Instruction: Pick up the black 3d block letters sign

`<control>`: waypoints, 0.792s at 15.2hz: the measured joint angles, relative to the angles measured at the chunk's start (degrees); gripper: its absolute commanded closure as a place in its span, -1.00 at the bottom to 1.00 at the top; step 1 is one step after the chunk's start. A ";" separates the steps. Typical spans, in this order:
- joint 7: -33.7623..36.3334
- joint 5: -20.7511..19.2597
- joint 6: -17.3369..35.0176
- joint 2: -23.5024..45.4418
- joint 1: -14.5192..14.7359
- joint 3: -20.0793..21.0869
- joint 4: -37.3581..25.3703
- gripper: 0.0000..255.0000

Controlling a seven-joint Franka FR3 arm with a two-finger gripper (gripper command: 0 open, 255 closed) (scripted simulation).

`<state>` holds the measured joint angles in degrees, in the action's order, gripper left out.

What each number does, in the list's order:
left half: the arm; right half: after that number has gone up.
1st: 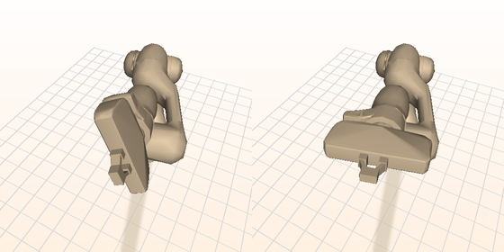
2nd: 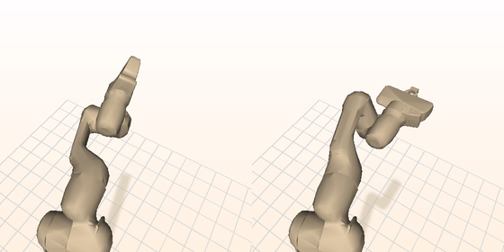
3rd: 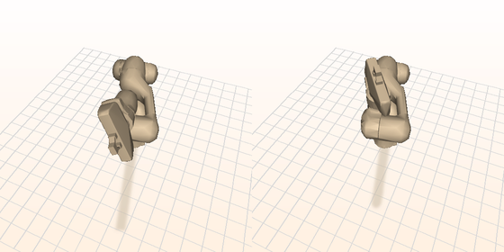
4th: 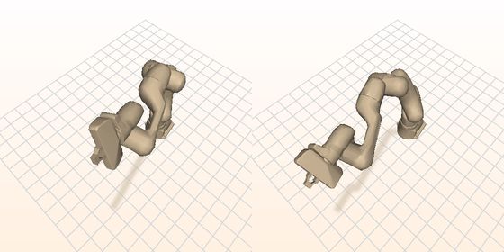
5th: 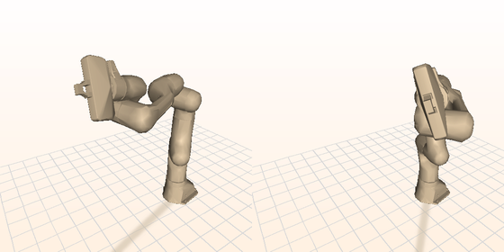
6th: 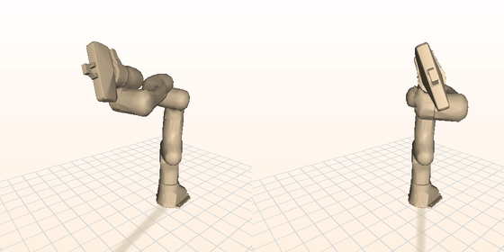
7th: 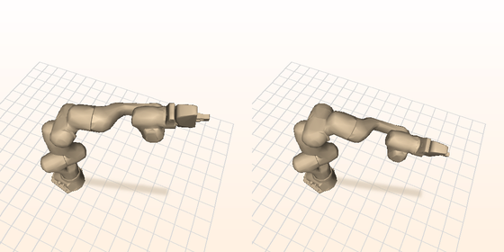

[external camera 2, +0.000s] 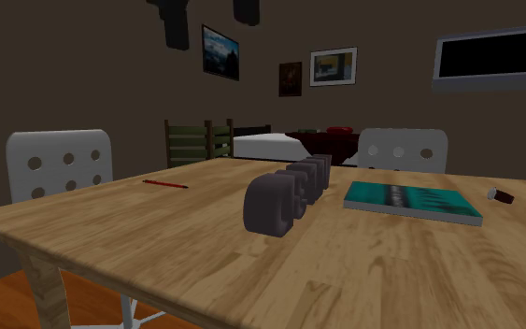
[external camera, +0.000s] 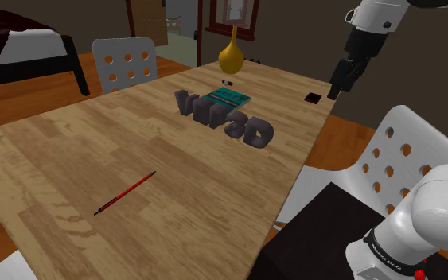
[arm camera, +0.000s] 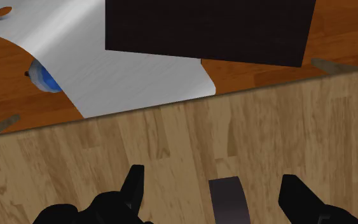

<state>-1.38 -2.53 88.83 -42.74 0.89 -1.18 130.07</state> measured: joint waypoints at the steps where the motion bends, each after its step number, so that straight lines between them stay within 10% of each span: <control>1: 0.00 0.00 0.00 0.00 0.00 0.00 0.00 -1.00; 12: 2.76 1.39 11.45 19.80 1.41 2.60 -7.47 -1.00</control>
<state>1.38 -1.13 100.28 -22.94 2.30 1.43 122.60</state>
